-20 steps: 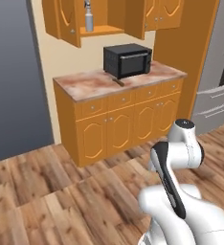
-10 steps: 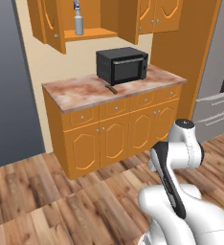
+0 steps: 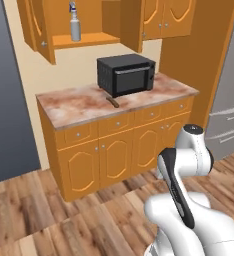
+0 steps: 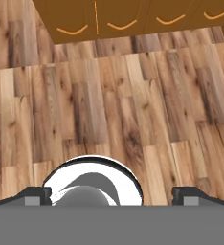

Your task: Move the cutting board and knife to the sink. Then move spray from the cabinet to the counter.

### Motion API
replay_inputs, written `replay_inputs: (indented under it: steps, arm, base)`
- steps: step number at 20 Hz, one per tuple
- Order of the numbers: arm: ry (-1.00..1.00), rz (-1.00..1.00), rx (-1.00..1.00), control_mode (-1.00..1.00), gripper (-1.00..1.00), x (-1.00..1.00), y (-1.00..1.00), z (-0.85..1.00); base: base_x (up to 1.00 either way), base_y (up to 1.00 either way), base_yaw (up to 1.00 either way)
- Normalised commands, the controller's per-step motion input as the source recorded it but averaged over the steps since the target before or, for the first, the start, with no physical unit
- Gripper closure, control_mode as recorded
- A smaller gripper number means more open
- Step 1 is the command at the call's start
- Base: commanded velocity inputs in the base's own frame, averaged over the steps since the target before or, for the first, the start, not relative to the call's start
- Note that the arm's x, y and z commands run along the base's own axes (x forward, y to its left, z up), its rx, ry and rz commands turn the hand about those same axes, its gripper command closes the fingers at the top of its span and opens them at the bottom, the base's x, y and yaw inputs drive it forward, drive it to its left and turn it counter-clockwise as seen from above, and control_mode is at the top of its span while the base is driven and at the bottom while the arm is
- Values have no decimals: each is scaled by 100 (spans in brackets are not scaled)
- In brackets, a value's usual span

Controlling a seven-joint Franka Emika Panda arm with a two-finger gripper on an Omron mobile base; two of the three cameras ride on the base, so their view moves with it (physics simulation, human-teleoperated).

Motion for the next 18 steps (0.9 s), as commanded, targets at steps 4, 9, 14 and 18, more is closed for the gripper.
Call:
replay_inputs:
  steps: [4,9,14,18]
  arm:
    - [0,0,0,100,-100,0,0,0]
    - [0,0,0,100,-100,0,0,0]
    - [0,0,0,100,-100,0,0,0]
    - [0,0,0,100,-100,0,0,0]
  base:
    - [68,-31,16]
    - [65,-29,20]
    - [56,-3,25]
    - [52,4,21]
